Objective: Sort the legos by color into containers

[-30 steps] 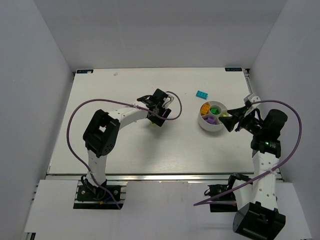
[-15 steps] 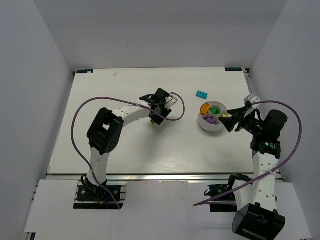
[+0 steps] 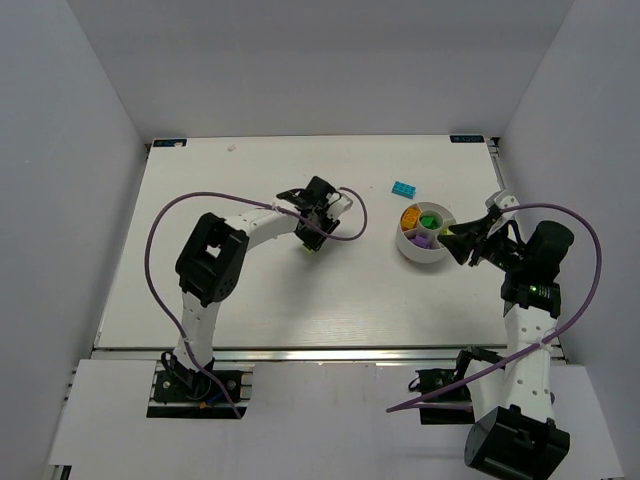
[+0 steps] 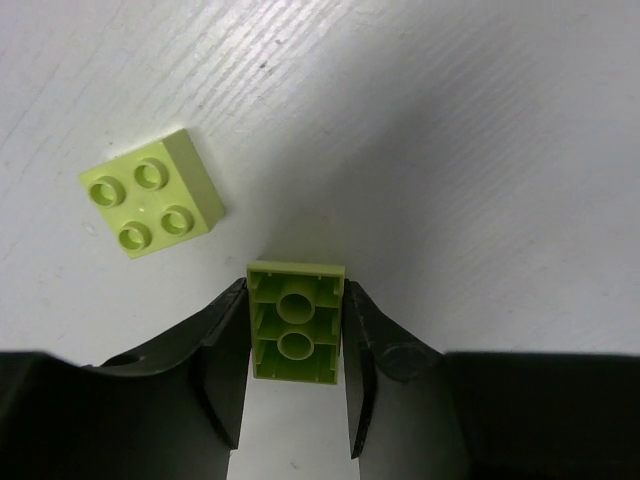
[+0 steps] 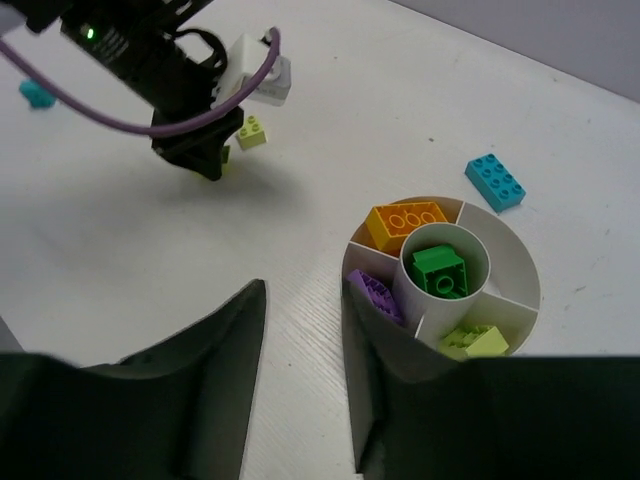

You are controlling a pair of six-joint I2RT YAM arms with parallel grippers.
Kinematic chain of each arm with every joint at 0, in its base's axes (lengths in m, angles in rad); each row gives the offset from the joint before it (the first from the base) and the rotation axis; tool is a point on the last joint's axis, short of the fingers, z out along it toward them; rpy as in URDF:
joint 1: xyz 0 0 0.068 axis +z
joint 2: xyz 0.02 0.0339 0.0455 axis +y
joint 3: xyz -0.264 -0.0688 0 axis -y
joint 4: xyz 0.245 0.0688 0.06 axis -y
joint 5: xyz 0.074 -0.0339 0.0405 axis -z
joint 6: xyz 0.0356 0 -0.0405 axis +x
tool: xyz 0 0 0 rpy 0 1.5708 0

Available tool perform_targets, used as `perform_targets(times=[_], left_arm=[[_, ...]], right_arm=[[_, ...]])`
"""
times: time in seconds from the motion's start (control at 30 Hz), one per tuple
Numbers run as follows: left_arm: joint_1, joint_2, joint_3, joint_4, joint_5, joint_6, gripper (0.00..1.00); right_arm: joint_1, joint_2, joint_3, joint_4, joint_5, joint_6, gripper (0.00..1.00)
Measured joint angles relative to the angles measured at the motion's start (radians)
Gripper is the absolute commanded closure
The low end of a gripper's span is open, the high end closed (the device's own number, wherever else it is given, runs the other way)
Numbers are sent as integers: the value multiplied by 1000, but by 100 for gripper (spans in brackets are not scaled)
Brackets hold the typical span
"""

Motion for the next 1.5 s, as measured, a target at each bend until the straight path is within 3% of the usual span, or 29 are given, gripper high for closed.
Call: perform_targets(times=[0.03, 0.07, 0.1, 0.23, 0.37, 0.43, 0.47, 0.6, 0.8, 0.97, 1.07, 1.4, 1.5], left_arm=[[2, -5, -2, 2, 24, -7, 82], [4, -13, -9, 8, 47, -13, 82], [5, -32, -27, 22, 82, -19, 82], [-9, -214, -191, 141, 291, -56, 81], [-51, -438, -391, 366, 513, -135, 79], [-82, -497, -449, 486, 591, -171, 79], [-98, -505, -461, 528, 617, -184, 79], [-160, -487, -460, 621, 650, -200, 79], [-254, -412, -371, 624, 563, -144, 78], [-304, -410, -360, 652, 477, -83, 77], [-319, -405, -335, 650, 435, -52, 77], [-331, -341, -237, 580, 341, 22, 77], [-332, -324, -224, 559, 331, 35, 77]], right_arm=[[0, 0, 0, -5, -16, -9, 68], [0, 0, 0, -15, -38, -15, 87], [1, 0, 0, -26, -66, -16, 98], [23, 3, 6, -91, -133, -26, 100], [83, 46, 67, -194, -156, -32, 100], [116, 65, 98, -222, -148, -22, 96], [132, 74, 113, -233, -142, -9, 88], [195, 127, 151, -245, -101, 61, 76], [266, 220, 158, -261, -21, 210, 52], [292, 223, 158, -274, 19, 278, 46], [307, 233, 158, -286, 26, 314, 11], [348, 259, 152, -262, 109, 333, 11], [352, 262, 143, -249, 119, 334, 22]])
